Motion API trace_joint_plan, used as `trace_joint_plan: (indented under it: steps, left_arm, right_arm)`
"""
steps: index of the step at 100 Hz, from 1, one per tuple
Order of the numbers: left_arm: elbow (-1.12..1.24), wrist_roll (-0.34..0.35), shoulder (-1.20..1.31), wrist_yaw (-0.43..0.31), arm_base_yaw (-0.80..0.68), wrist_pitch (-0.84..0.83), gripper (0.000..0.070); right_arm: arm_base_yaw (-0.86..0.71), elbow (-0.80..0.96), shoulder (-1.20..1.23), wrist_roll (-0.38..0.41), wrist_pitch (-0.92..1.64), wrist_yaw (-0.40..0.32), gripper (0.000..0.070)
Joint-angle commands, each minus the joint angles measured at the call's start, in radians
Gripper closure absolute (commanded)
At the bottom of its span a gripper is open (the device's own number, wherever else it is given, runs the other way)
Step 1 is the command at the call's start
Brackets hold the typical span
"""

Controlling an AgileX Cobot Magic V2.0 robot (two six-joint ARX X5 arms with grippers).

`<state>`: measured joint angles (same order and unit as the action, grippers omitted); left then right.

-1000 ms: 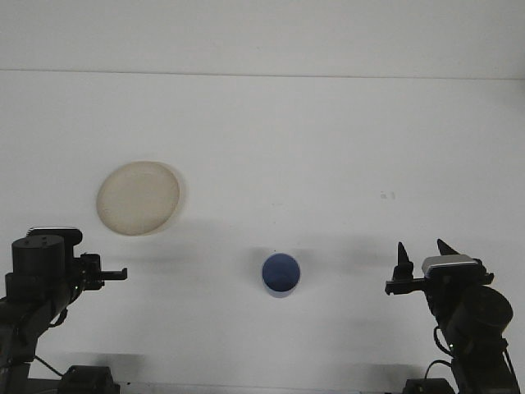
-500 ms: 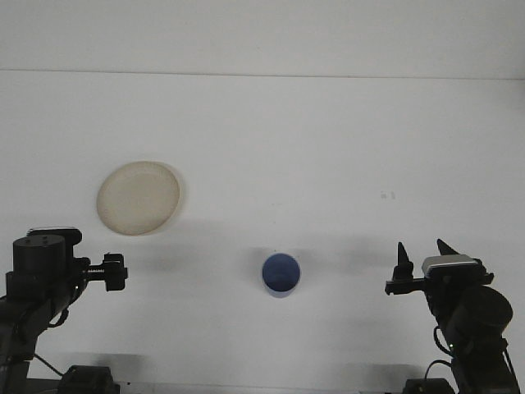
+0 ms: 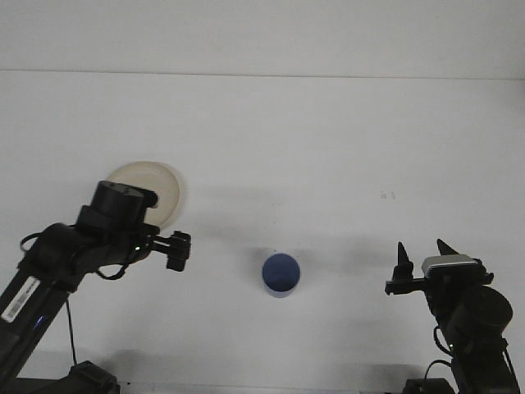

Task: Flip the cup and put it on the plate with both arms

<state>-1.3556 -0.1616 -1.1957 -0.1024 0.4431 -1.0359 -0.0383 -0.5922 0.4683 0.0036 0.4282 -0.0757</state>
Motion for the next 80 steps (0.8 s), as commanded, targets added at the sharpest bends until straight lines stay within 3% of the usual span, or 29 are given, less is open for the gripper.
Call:
trace_joint_plan:
  steps: [1, 34, 80]
  left_arm:
    - [-0.047, -0.028, -0.073, -0.004, 0.082, 0.008, 0.0128]
    - [-0.214, -0.020, -0.381, -0.004, 0.318, 0.050, 0.0128]
    - [-0.287, 0.034, -0.649, -0.003, 0.389, 0.060, 0.0131]
  right_arm:
    - [-0.001, -0.011, 0.002, 0.007, -0.009, -0.001, 0.0192]
    - [-0.001, -0.011, 0.002, 0.007, -0.009, -0.001, 0.0192]
    - [-0.001, -0.011, 0.002, 0.007, -0.008, -0.002, 0.0192]
